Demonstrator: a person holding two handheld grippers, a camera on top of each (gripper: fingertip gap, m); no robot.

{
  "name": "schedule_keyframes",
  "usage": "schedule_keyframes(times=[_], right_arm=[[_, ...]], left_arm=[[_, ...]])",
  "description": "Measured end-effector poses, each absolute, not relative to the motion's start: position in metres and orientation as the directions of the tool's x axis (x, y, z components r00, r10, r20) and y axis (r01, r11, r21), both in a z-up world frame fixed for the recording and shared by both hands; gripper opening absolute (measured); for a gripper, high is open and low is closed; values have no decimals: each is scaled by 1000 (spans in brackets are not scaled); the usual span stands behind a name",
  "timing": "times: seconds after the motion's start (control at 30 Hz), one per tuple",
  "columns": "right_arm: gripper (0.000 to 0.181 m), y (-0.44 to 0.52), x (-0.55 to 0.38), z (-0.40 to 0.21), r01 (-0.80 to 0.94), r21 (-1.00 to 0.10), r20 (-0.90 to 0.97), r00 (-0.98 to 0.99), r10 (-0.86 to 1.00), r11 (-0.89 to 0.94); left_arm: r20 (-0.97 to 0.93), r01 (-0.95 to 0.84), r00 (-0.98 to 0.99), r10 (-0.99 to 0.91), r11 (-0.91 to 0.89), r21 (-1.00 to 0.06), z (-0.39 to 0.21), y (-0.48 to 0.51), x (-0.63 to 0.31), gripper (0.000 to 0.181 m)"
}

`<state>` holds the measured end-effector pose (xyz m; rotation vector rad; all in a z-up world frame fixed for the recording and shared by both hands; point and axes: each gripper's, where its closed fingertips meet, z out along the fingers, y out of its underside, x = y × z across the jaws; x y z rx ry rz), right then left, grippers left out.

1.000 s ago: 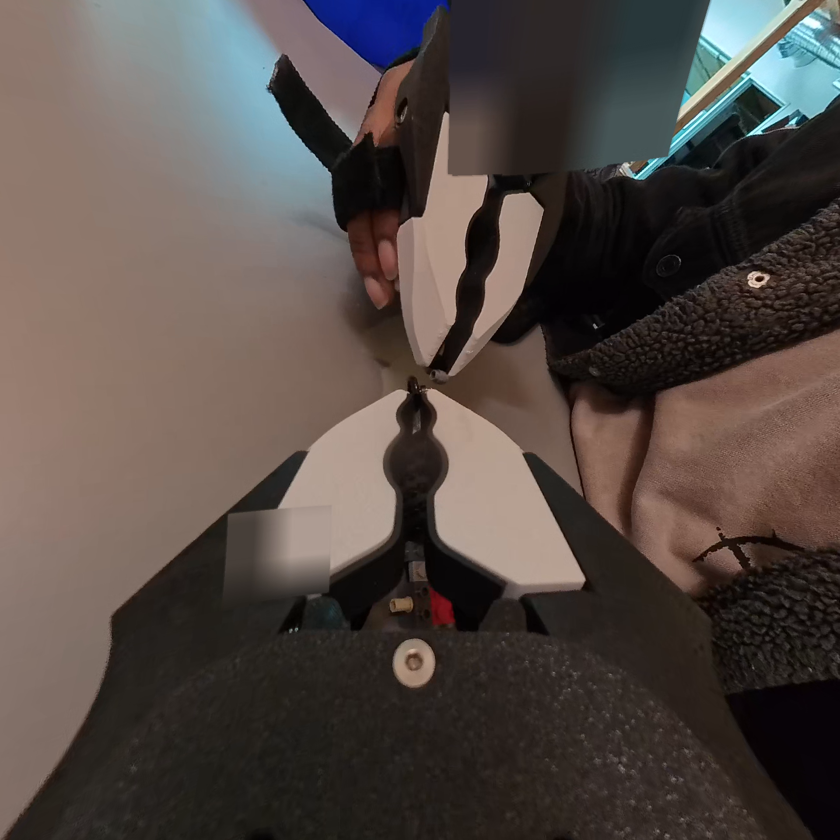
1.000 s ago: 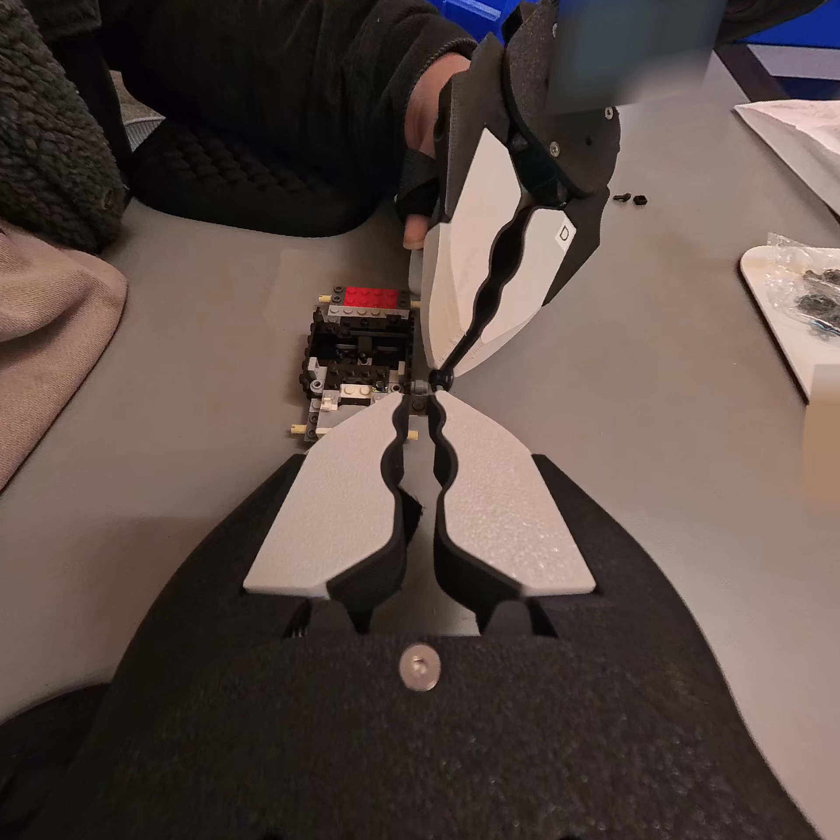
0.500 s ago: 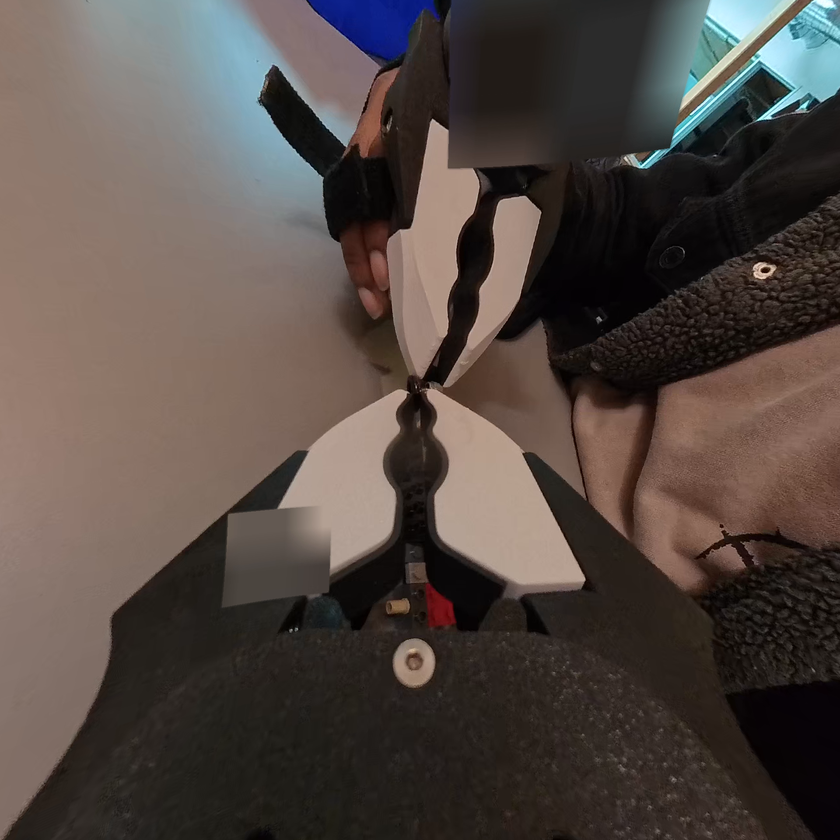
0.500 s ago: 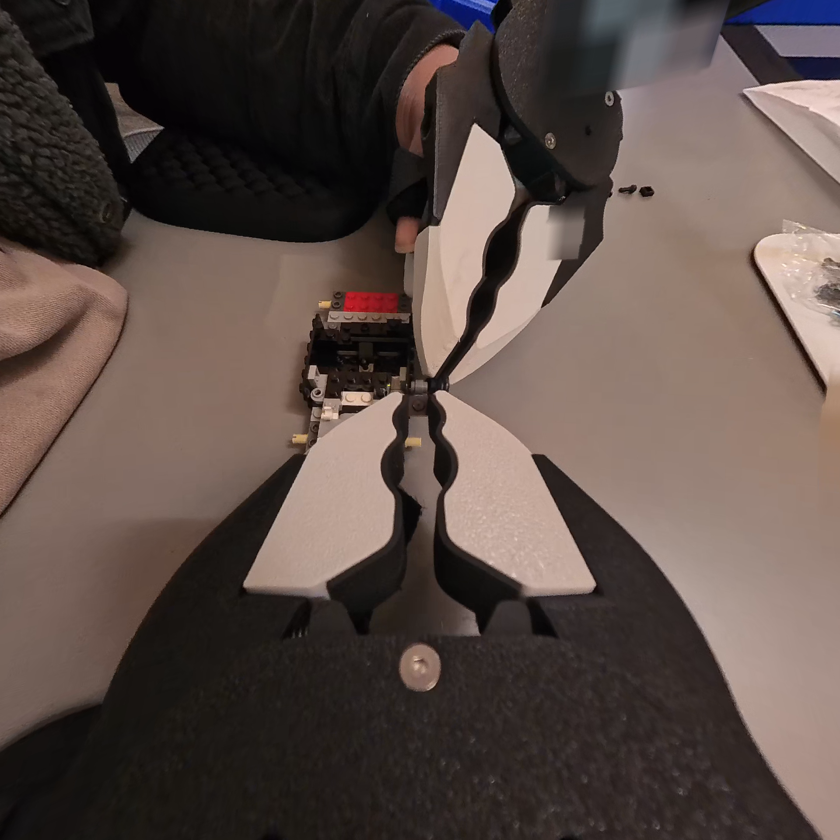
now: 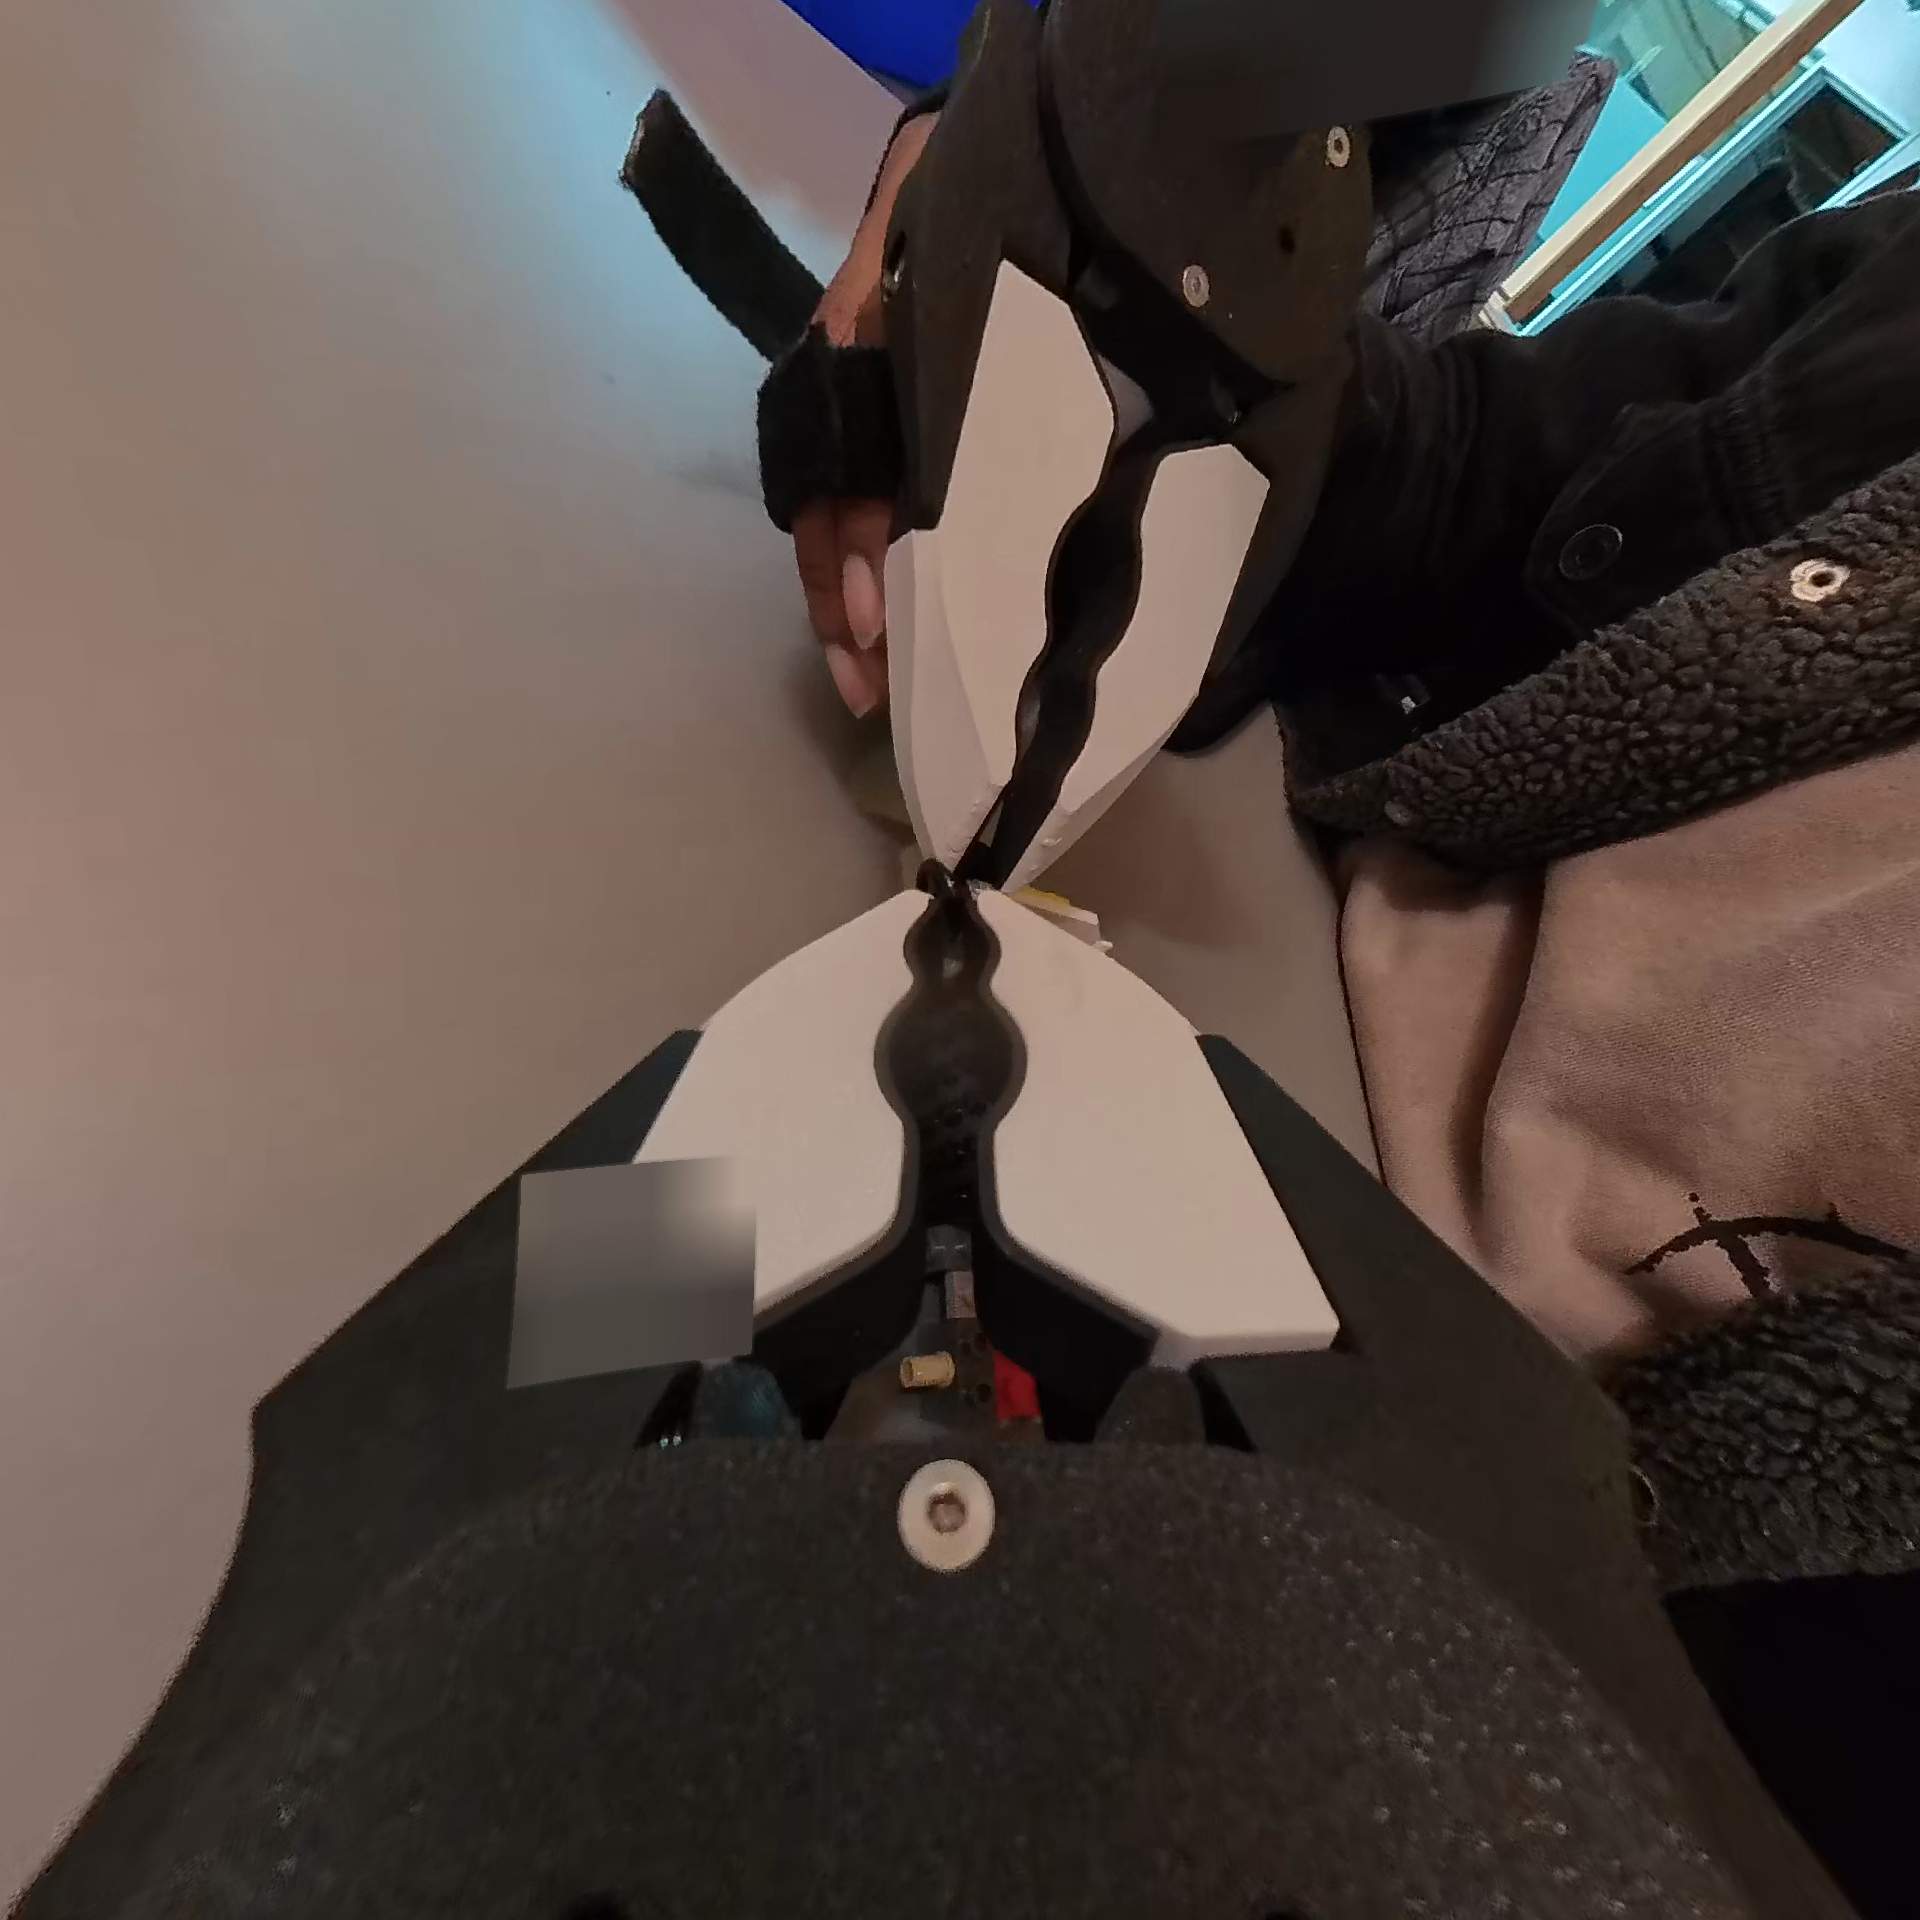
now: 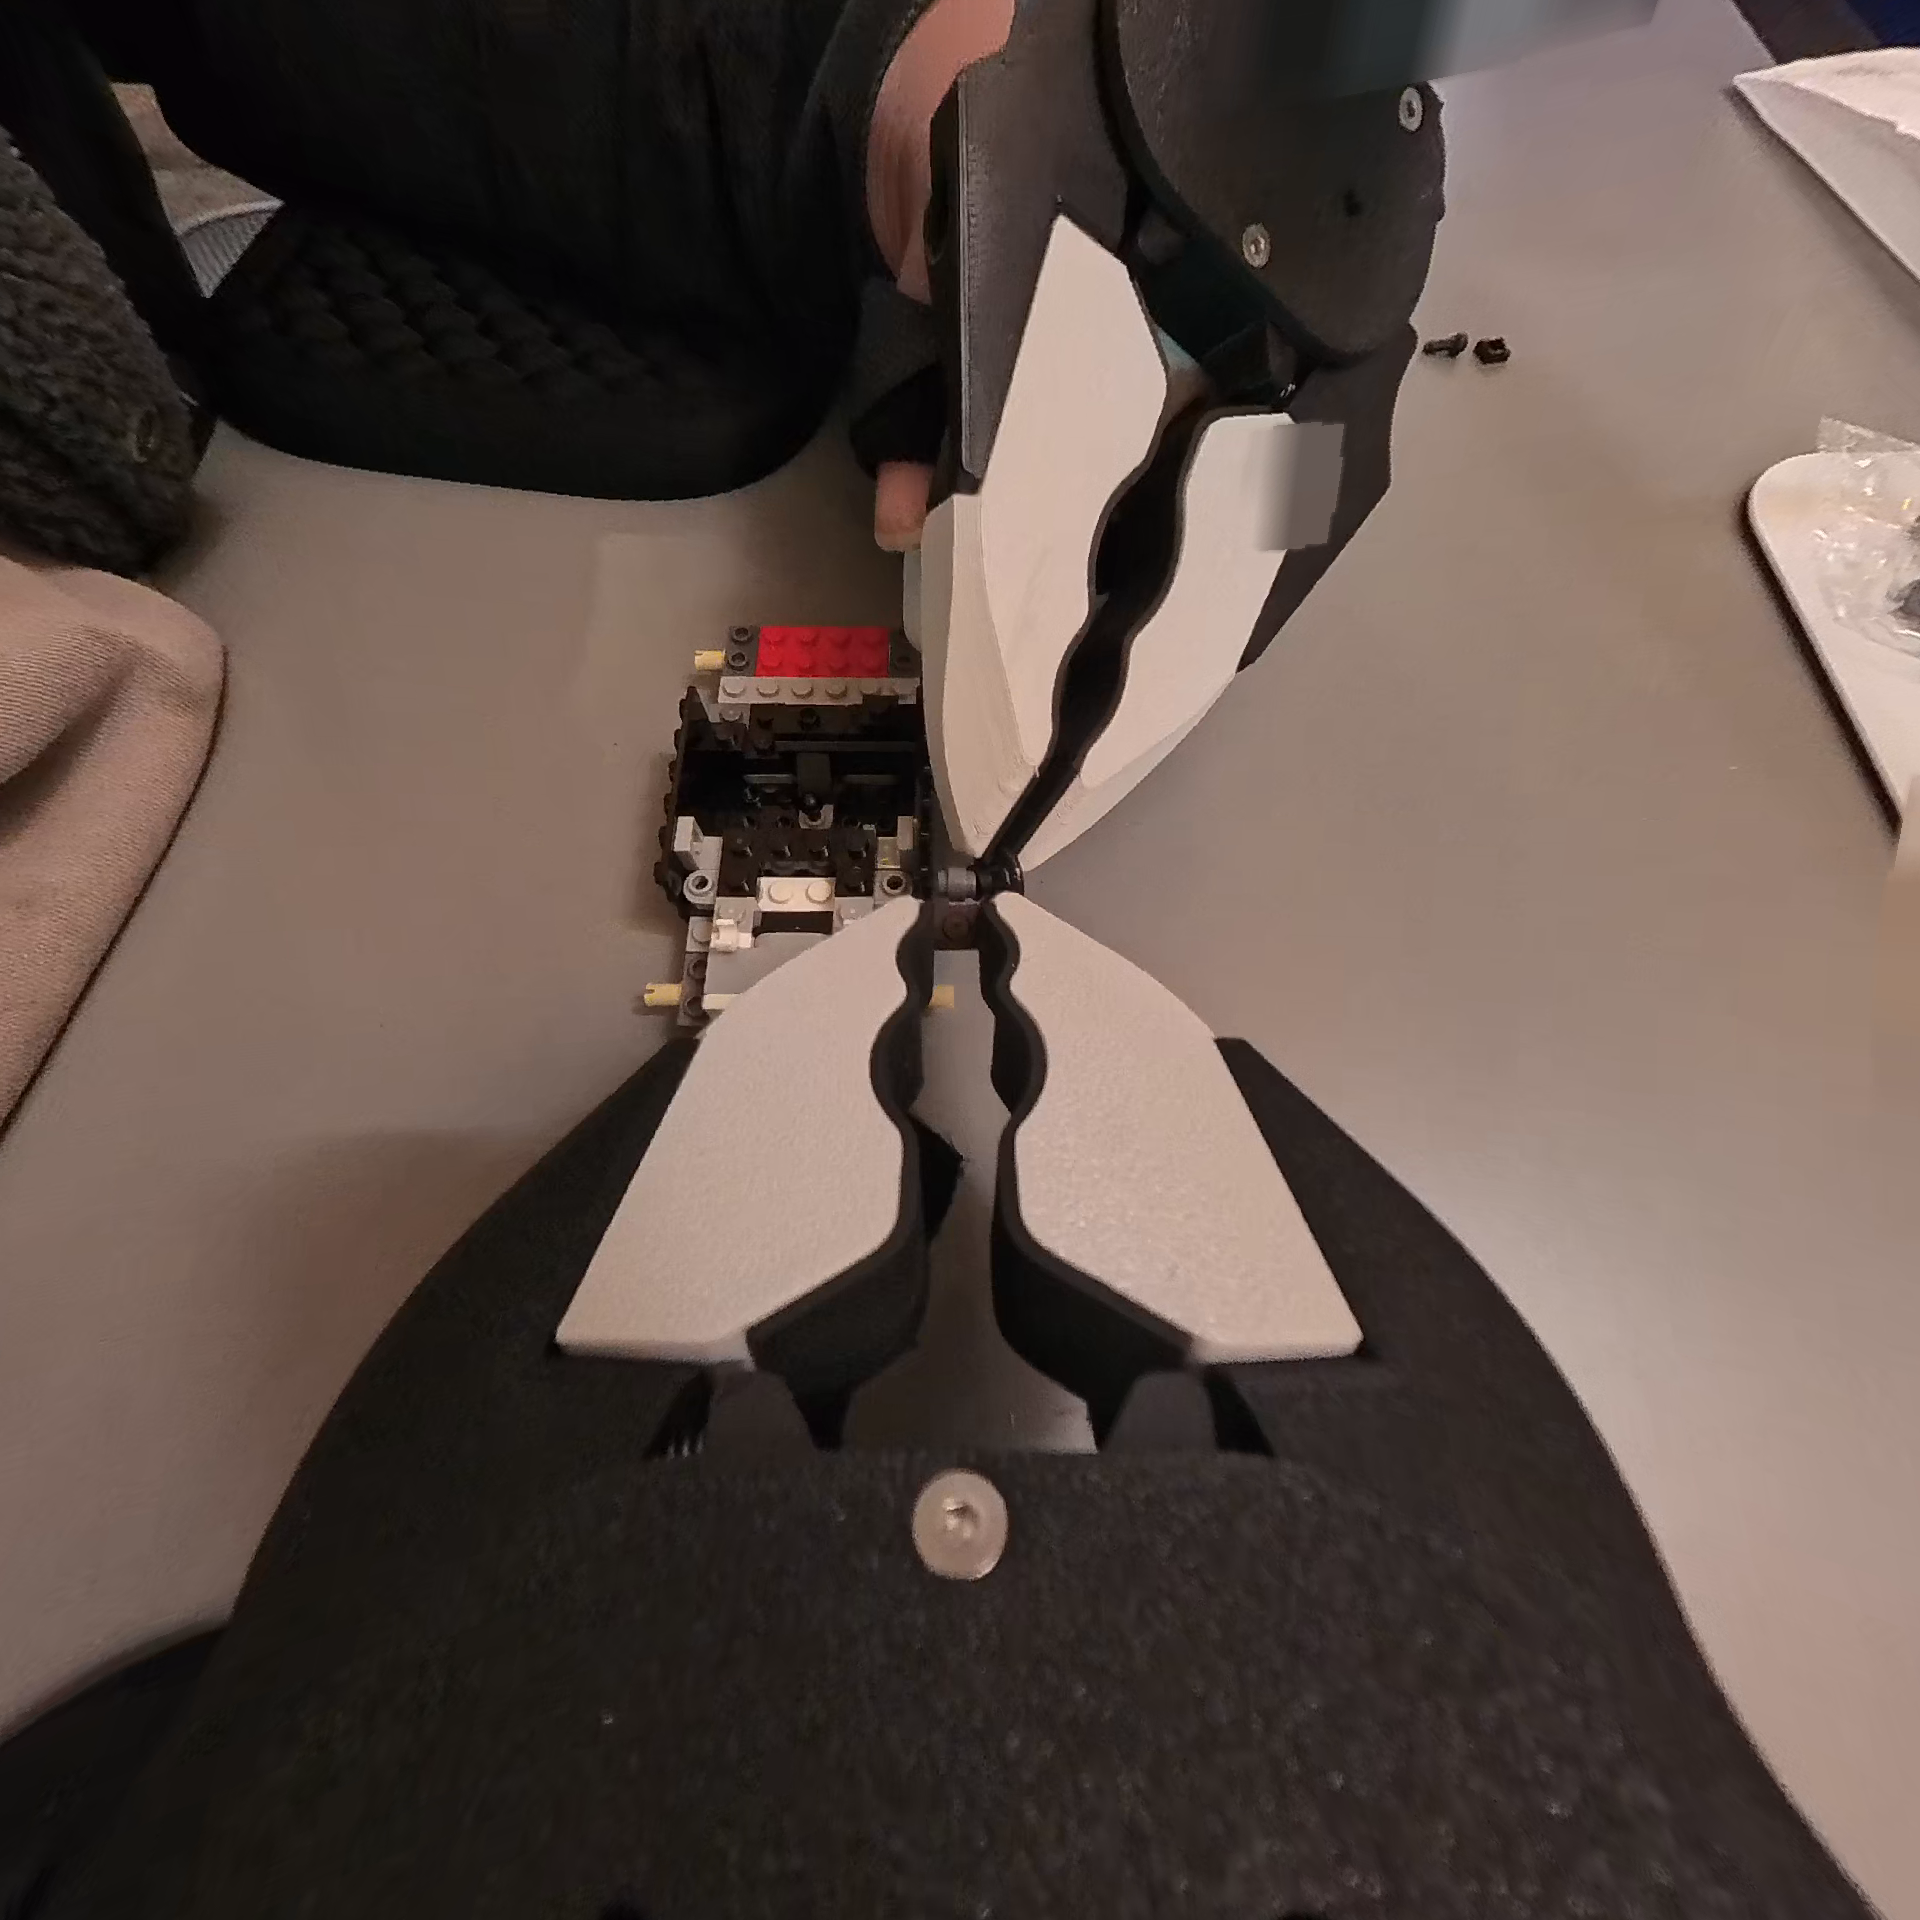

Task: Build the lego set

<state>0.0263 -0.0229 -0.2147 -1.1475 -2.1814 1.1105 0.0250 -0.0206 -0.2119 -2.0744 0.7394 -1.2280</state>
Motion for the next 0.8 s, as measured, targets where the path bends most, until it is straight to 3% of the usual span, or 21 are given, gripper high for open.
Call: schedule_keyframes(times=[0.47,0.8], right_arm=[[14,-21,27,-225,501,-773,54,-560,827,389],[12,-25,27,-232,498,-778,31,-576,817,382]], left_arm=[[521,-219,430,-737,-645,-732,-222,-24,26,2],[352,-342,459,-816,-527,-778,-228,-25,27,2]])
